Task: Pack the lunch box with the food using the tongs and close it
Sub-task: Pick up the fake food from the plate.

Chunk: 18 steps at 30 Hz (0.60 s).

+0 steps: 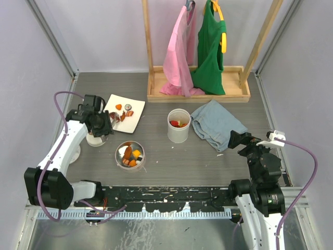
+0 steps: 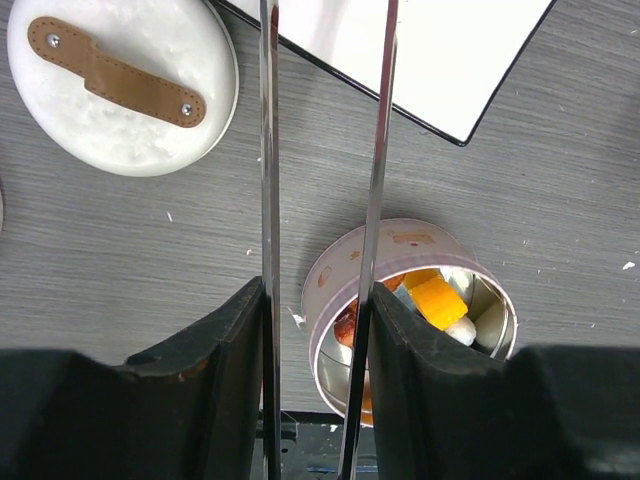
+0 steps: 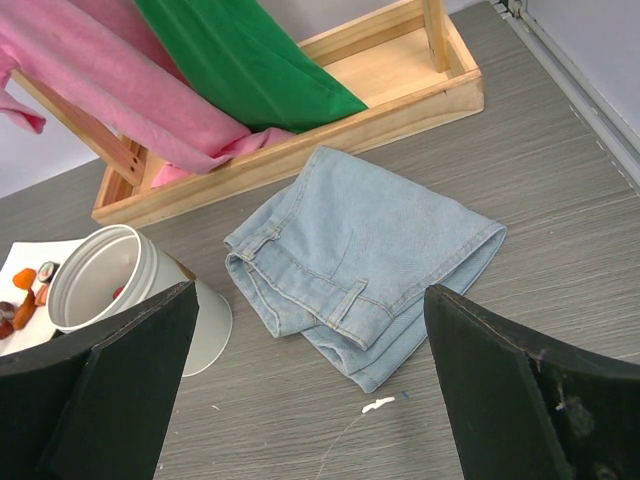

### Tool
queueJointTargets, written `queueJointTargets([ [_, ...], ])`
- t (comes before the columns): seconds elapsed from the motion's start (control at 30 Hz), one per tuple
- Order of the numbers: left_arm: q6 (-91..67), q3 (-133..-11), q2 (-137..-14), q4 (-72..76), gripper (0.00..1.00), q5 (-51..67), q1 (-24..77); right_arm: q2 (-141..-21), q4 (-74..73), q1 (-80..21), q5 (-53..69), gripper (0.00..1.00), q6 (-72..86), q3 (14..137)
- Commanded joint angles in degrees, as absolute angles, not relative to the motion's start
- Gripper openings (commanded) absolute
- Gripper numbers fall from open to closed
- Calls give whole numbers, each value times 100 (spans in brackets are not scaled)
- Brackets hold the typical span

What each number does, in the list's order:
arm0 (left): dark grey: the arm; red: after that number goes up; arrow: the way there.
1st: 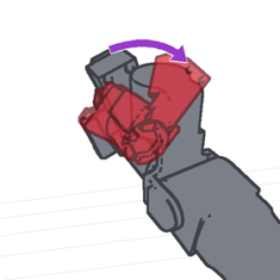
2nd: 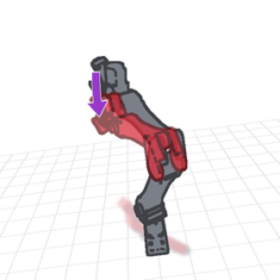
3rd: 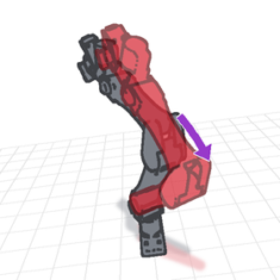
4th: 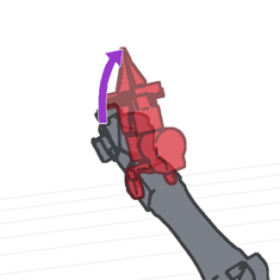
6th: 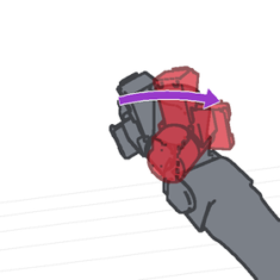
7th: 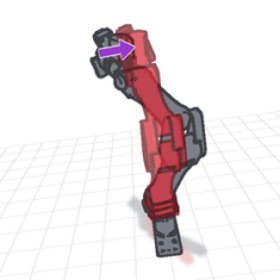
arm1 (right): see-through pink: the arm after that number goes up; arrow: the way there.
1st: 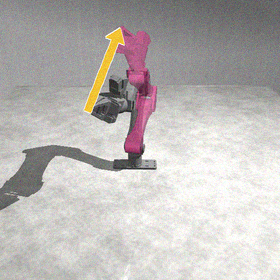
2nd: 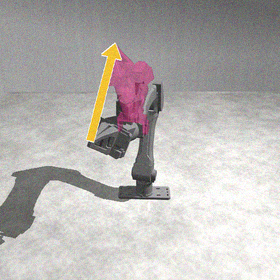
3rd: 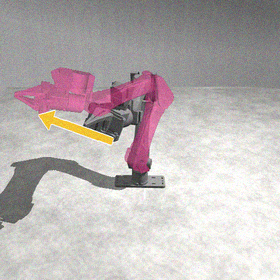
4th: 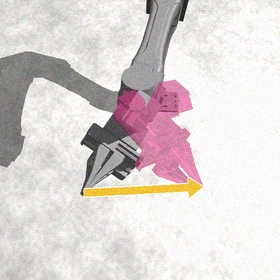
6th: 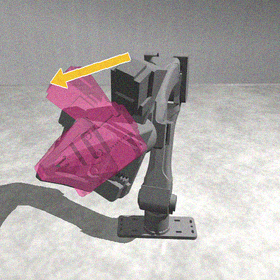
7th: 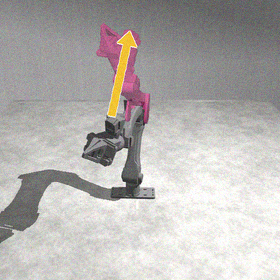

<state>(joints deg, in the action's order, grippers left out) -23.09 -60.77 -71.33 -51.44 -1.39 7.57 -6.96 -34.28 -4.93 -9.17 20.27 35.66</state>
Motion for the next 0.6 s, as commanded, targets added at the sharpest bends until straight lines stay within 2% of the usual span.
queueJointTargets([
  [0.0,-2237,-6224,-7226,-4955,42,-42,711,-657,-3133,-536,-1010,100,2039,3595],
  [0.13,-2274,-6216,-7232,-4842,46,0,712,-647,-3129,-536,-1036,100,2039,3592],
  [0.43,-2198,-5974,-7324,-4803,33,-124,712,-655,-3129,-536,-1063,100,2035,3589],
  [0.57,-2129,-5889,-7321,-4822,33,-148,711,-636,-3133,-536,-1063,100,2036,3586],
])
